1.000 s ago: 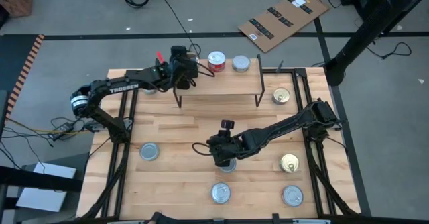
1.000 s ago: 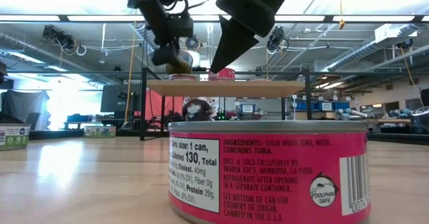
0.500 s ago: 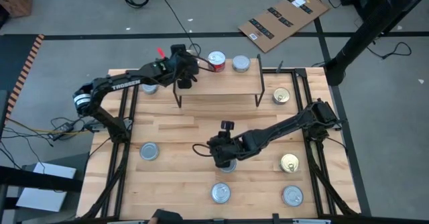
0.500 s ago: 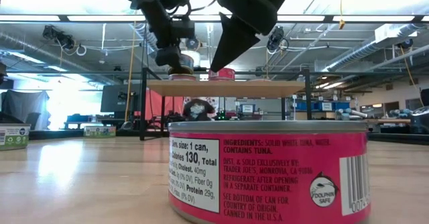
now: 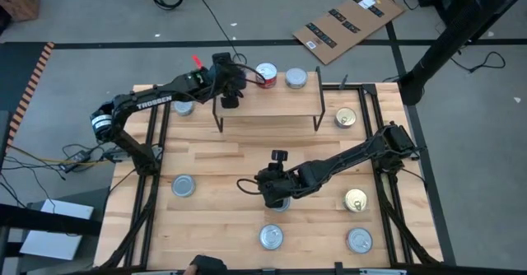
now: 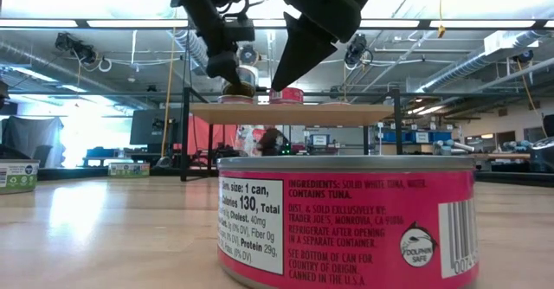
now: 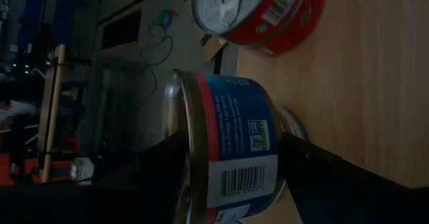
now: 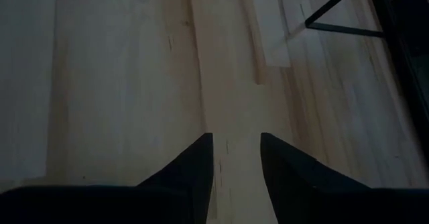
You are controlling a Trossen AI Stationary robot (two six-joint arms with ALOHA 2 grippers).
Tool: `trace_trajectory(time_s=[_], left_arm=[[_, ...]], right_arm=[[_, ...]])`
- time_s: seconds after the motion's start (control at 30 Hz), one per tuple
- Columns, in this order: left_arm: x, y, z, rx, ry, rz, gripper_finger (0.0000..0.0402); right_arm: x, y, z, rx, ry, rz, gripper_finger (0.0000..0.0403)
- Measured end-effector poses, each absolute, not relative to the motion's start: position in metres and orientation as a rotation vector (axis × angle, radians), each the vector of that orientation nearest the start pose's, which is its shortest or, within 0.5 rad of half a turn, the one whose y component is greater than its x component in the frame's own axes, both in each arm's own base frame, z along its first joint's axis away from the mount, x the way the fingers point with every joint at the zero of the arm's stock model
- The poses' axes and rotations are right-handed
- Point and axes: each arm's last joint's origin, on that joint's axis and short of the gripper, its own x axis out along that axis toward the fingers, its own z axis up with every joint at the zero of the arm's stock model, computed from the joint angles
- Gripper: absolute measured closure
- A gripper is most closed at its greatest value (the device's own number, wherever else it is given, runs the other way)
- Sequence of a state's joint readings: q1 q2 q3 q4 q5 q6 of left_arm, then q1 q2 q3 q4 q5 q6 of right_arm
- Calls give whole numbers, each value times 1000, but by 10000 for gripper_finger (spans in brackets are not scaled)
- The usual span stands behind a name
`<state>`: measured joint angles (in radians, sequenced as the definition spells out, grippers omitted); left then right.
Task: Stack canned seafood by type on shelf
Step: Stack the blue pink tuna can on top of the other blue pink tuna can on the shelf, then stack the green tuna can on top of the other green tuna can on the shelf
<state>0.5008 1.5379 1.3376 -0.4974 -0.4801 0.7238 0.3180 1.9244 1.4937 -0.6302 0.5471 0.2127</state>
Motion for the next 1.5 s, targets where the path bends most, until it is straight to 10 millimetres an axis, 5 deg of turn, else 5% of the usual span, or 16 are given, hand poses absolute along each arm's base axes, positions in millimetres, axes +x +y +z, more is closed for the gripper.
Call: trace_trajectory(time_s=[0.73,1.13,1.3,1.5], left_arm=[[290,169,308,690,1174,737,127],[293,158,329,687,1140,731,128],[287,150,340,593,1020,710,156],[285,135,356,444,829,619,236]], right_arm=[[388,114,223,-246,937,-286,269],[387,116,222,-253,940,-280,267],[382,122,221,-276,967,-267,270],[376,130,227,-347,934,-325,284]])
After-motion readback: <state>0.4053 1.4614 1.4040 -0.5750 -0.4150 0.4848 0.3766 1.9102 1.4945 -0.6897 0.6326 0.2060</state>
